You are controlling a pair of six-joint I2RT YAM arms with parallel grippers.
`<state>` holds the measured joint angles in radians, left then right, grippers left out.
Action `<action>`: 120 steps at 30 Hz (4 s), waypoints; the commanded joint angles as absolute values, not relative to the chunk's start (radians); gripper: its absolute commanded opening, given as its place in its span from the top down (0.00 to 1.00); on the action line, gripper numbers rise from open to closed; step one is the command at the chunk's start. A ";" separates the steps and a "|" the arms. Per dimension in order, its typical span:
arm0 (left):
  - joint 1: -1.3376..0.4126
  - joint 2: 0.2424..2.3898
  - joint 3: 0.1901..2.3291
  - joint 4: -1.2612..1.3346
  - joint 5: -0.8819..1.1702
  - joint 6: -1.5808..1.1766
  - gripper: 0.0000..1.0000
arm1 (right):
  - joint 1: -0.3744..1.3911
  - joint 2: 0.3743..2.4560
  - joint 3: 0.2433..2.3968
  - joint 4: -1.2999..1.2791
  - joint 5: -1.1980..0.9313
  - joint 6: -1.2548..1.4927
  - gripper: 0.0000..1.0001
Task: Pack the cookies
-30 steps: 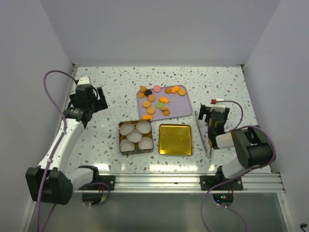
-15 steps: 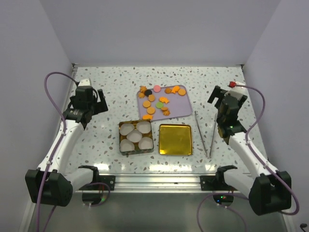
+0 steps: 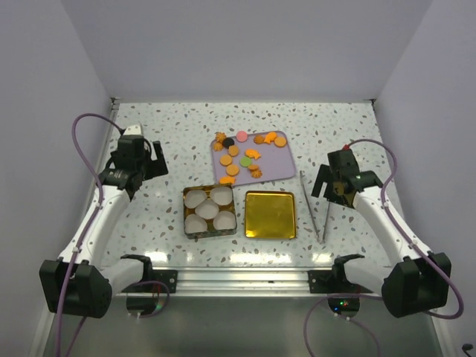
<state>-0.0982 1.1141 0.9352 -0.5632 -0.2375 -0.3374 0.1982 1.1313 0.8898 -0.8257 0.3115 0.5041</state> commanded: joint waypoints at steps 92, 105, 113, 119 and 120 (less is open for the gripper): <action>-0.095 1.109 1.020 -0.390 0.446 -0.388 0.00 | 0.555 1.463 1.534 -0.890 -0.020 0.597 0.49; -0.298 1.365 1.304 -0.468 0.557 -0.690 0.00 | 0.710 1.554 1.706 -0.853 0.029 0.557 0.49; -0.318 1.476 1.427 -0.558 0.532 -0.813 0.00 | 0.749 1.542 1.695 -0.799 0.103 0.566 0.50; -0.328 1.517 1.437 -0.589 0.520 -0.845 0.00 | 0.755 1.536 1.709 -0.769 0.120 0.561 0.50; -0.328 1.522 1.440 -0.589 0.519 -0.854 0.00 | 0.758 1.534 1.704 -0.761 0.120 0.561 0.51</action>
